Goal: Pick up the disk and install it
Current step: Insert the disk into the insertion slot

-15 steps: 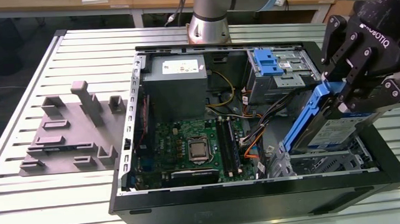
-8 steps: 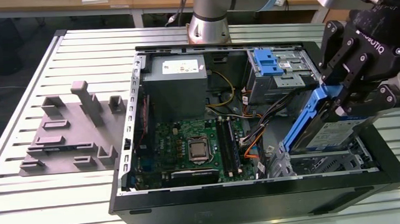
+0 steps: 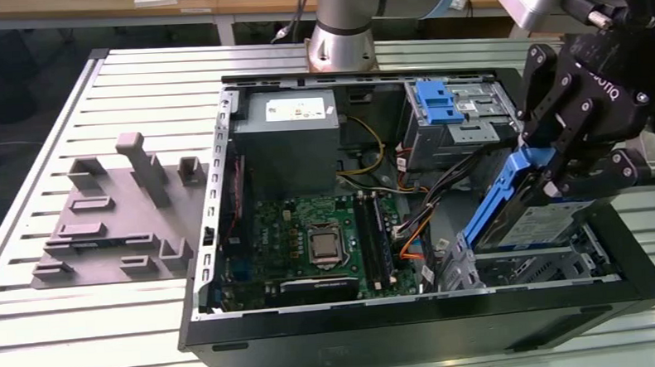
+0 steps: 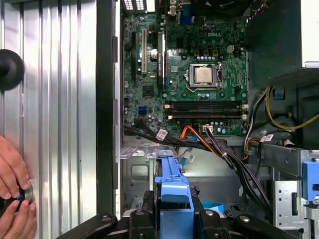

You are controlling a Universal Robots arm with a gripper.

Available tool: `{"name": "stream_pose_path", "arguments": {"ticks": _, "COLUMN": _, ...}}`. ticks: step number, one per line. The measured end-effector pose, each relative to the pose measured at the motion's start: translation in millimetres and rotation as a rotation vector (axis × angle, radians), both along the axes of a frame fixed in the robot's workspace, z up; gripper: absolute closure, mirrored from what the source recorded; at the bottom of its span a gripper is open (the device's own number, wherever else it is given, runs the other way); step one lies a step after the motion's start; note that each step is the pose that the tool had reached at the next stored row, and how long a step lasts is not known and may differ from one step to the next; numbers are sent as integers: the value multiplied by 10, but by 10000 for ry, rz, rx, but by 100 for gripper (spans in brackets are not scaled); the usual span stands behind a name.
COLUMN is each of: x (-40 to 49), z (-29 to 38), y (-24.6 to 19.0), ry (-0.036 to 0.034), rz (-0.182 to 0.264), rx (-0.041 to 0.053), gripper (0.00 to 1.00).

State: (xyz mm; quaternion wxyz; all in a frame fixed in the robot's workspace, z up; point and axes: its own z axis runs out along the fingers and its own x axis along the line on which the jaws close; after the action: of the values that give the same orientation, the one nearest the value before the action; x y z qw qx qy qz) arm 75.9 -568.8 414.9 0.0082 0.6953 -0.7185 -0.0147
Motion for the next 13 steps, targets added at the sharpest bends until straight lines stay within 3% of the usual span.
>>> {"name": "stream_pose_path", "arguments": {"ticks": 7, "x": 0, "z": -15, "y": 0, "ry": -1, "rz": 0, "rx": 2, "gripper": 64}}
{"name": "stream_pose_path", "arguments": {"ticks": 13, "x": 0, "z": -72, "y": -1, "ry": 0, "rz": -1, "rx": 0, "gripper": 64}}
